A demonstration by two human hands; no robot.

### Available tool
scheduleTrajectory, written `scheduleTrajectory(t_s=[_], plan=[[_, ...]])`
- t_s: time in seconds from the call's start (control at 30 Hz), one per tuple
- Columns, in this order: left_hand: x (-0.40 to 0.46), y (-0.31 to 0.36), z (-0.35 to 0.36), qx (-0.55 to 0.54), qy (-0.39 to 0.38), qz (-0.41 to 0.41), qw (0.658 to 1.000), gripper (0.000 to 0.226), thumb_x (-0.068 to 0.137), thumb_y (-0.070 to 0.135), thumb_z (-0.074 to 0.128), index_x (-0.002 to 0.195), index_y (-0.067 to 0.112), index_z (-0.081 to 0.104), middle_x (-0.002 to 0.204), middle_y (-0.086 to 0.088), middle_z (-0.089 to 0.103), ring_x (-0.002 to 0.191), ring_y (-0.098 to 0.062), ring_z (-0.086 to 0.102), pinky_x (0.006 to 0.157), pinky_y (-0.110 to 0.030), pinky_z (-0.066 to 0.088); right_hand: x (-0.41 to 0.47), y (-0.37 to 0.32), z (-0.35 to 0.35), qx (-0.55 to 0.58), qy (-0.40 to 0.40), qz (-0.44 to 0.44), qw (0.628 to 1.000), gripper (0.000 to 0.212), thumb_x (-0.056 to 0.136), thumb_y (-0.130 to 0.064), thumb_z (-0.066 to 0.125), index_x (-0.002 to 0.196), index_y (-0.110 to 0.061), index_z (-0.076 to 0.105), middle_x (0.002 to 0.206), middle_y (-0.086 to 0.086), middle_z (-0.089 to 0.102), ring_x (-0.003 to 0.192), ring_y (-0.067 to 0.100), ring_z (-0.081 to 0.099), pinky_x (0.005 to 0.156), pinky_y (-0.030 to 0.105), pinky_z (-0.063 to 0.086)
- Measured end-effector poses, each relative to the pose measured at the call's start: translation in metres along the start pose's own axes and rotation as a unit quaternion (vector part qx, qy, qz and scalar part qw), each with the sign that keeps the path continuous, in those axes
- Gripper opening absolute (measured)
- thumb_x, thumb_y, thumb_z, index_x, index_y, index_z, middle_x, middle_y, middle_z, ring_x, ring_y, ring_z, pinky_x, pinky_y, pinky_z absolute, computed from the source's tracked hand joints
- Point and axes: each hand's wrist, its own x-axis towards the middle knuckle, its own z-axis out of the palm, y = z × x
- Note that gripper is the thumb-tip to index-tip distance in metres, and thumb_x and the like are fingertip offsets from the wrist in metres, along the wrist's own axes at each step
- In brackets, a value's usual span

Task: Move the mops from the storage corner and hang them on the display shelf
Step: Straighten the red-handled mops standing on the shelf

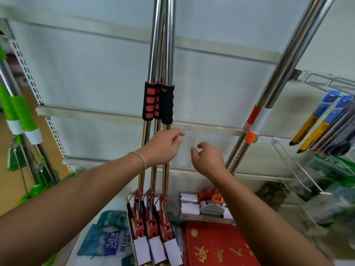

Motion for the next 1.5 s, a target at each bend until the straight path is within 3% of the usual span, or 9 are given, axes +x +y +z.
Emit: scheduleTrajectory(t_s=[0.2,0.33,0.47,0.67,0.83,0.97,1.03,1.2,1.5], plan=[[-0.003,-0.016,-0.027,0.002,0.049,-0.015,0.999,0.028,0.103,0.026,0.043,0.123,0.021,0.061,0.097,0.004,0.067,0.085,-0.009,0.062,0.073,-0.021,0.049,0.016,-0.022,-0.004,0.010,0.007,-0.034,0.999,0.050,0.098,-0.046,0.048,0.133,-0.013,0.056,0.113,0.008,0.072,0.107,0.026,0.065,0.086,0.032,0.050],[-0.008,-0.029,-0.044,0.006,0.088,-0.049,0.995,0.021,0.101,0.024,0.047,0.109,0.019,0.065,0.091,0.000,0.067,0.083,-0.016,0.063,0.073,-0.026,0.051,0.031,-0.042,-0.001,0.034,0.000,-0.067,0.997,0.049,0.098,-0.045,0.047,0.134,-0.012,0.057,0.104,0.007,0.074,0.105,0.025,0.066,0.093,0.037,0.053],[-0.018,-0.053,-0.047,0.027,0.112,-0.105,0.988,0.019,0.099,0.023,0.052,0.107,0.015,0.067,0.089,0.003,0.067,0.085,-0.015,0.062,0.078,-0.024,0.049,0.030,-0.053,0.017,0.057,-0.020,-0.094,0.994,0.046,0.100,-0.042,0.048,0.132,-0.010,0.057,0.069,-0.009,0.062,0.082,0.016,0.064,0.084,0.032,0.051],[-0.027,-0.086,-0.034,0.053,0.097,-0.179,0.978,0.013,0.095,0.026,0.055,0.102,0.016,0.059,0.086,0.004,0.064,0.075,-0.012,0.058,0.063,-0.018,0.042,0.021,-0.045,0.051,0.077,-0.079,-0.082,0.991,0.046,0.100,-0.039,0.049,0.135,-0.009,0.055,0.067,-0.004,0.067,0.065,0.006,0.062,0.067,0.029,0.050],[-0.007,-0.114,-0.033,0.034,-0.011,-0.246,0.969,0.044,0.091,0.040,0.058,0.124,0.014,0.047,0.107,-0.004,0.064,0.093,-0.018,0.060,0.071,-0.028,0.045,0.012,-0.046,0.069,0.086,-0.100,-0.036,0.991,0.043,0.099,-0.040,0.053,0.132,-0.013,0.055,0.082,-0.002,0.069,0.070,0.008,0.064,0.060,0.025,0.052],[0.009,-0.127,-0.031,-0.048,-0.042,-0.224,0.973,0.066,0.088,0.046,0.064,0.142,0.015,0.041,0.128,-0.007,0.056,0.111,-0.023,0.057,0.088,-0.030,0.045,0.009,-0.053,0.079,0.070,-0.080,0.001,0.994,0.034,0.098,-0.040,0.055,0.122,-0.016,0.059,0.083,-0.009,0.062,0.069,0.003,0.061,0.052,0.017,0.043],[0.019,-0.130,-0.031,-0.076,-0.041,-0.188,0.978,0.063,0.086,0.048,0.067,0.137,0.018,0.046,0.126,-0.004,0.059,0.110,-0.021,0.058,0.093,-0.033,0.048,0.009,-0.058,0.081,0.072,-0.072,0.022,0.995,0.033,0.098,-0.040,0.055,0.119,-0.016,0.060,0.084,-0.009,0.062,0.070,0.004,0.060,0.055,0.019,0.046],[0.042,-0.129,-0.027,-0.156,-0.036,-0.126,0.979,0.027,0.085,0.040,0.070,0.102,0.020,0.062,0.096,0.003,0.066,0.089,-0.014,0.062,0.078,-0.028,0.050,0.007,-0.067,0.092,0.072,-0.044,0.064,0.994,0.029,0.097,-0.041,0.056,0.114,-0.018,0.062,0.092,-0.007,0.065,0.074,0.003,0.058,0.059,0.019,0.045],[0.055,-0.151,-0.003,-0.205,-0.082,-0.176,0.959,0.049,0.086,0.053,0.065,0.093,0.005,0.064,0.100,-0.021,0.070,0.093,-0.030,0.068,0.091,-0.043,0.055,0.009,-0.061,0.108,0.091,-0.025,0.087,0.992,0.024,0.093,-0.048,0.061,0.089,-0.025,0.063,0.077,-0.007,0.066,0.070,0.007,0.062,0.064,0.027,0.053]])
